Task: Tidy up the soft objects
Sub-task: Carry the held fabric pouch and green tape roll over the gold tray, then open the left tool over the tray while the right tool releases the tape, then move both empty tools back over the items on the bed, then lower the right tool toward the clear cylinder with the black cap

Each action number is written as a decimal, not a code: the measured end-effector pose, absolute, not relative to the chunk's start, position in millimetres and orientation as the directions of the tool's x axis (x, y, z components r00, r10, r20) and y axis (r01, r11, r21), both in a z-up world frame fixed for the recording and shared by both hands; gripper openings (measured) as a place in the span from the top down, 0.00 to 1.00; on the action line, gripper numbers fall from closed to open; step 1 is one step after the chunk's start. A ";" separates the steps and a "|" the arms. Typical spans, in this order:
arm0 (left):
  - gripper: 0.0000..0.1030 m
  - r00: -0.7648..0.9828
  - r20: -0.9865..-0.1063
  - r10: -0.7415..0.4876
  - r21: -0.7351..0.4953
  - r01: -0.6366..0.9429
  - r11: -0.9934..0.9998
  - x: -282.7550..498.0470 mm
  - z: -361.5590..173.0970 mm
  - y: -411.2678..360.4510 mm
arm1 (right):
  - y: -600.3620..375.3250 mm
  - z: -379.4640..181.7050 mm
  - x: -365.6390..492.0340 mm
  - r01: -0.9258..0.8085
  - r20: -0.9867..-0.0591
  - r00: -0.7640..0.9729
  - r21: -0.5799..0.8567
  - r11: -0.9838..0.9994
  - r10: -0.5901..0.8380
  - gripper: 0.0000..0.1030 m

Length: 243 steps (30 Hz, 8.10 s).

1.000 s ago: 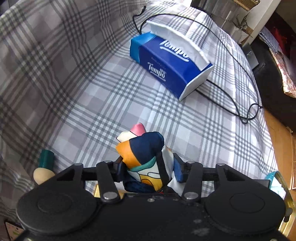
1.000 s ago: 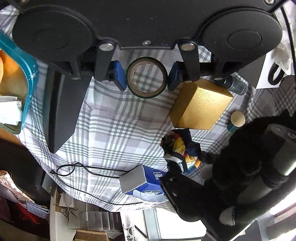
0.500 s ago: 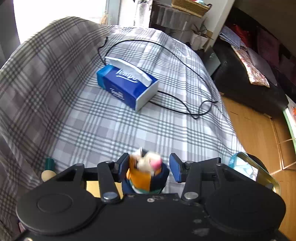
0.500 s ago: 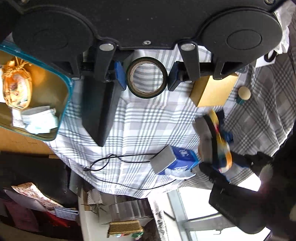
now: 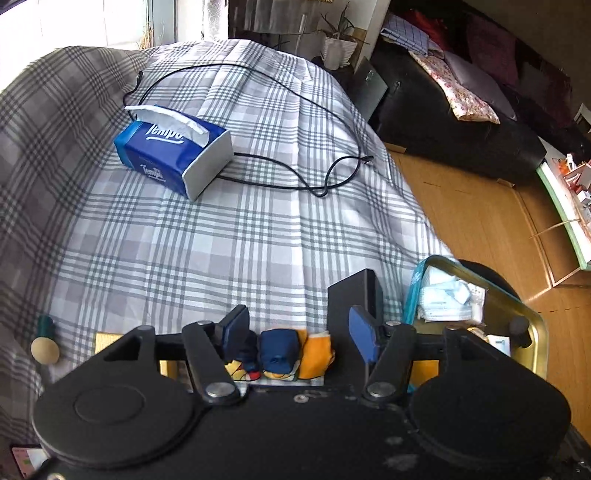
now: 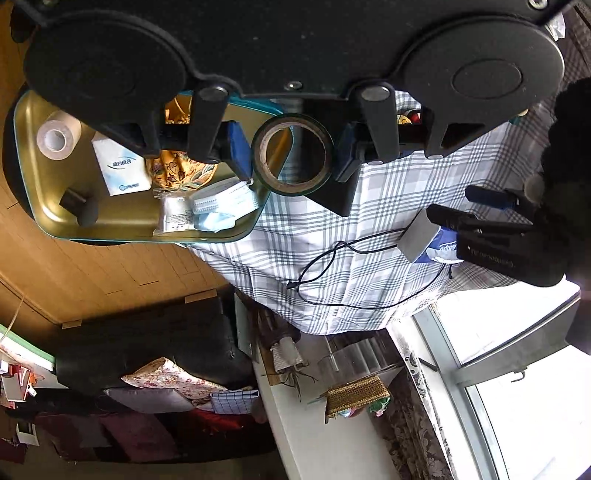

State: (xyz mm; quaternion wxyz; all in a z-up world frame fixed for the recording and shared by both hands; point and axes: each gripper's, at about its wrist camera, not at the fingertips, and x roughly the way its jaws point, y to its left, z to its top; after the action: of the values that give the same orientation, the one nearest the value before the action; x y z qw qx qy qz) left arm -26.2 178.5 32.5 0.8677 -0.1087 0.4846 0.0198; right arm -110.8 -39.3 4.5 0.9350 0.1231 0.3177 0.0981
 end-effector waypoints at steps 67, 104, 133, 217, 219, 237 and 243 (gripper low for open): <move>0.41 0.474 -0.839 -0.268 -0.277 0.052 0.959 -16.1 44.2 141.2 | -127.4 45.4 -102.1 0.165 -0.638 0.769 0.245 0.955 0.031 0.52; 0.08 0.438 -0.865 -0.244 -0.206 0.133 0.969 14.7 1.3 11.4 | -195.4 12.2 -70.4 0.287 -0.699 0.712 0.203 0.936 -0.067 0.46; 0.01 0.591 -0.794 0.143 -0.084 -0.340 0.937 -133.1 74.6 236.6 | -11.5 59.3 -117.7 -0.104 -0.605 0.782 0.112 0.988 0.151 0.38; 0.01 0.641 -0.754 0.145 -0.331 -0.560 0.759 -204.3 113.2 420.4 | 283.0 -70.4 -90.3 -0.291 -0.941 0.219 0.188 0.938 0.256 0.42; 0.01 0.640 -0.754 0.145 -0.331 -0.562 0.758 -204.2 112.8 420.3 | 285.3 -71.4 -89.5 -0.299 -0.941 0.226 0.179 0.937 0.252 0.41; 0.01 0.624 -0.768 0.148 -0.318 -0.571 0.757 -200.4 108.5 419.0 | 262.7 -85.8 -79.7 -0.310 -0.927 0.208 0.239 0.920 0.311 0.76; 0.01 0.625 -0.768 0.140 -0.322 -0.564 0.760 -199.8 107.7 418.9 | 242.6 -80.9 -57.6 -0.249 -0.925 0.263 0.211 0.945 0.275 0.74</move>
State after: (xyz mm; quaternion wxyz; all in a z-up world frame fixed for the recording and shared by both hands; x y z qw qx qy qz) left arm -199.8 418.9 107.7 0.8574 -0.2787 0.3810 0.2052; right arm -57.6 242.6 -80.9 0.7947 0.0113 0.5841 0.1650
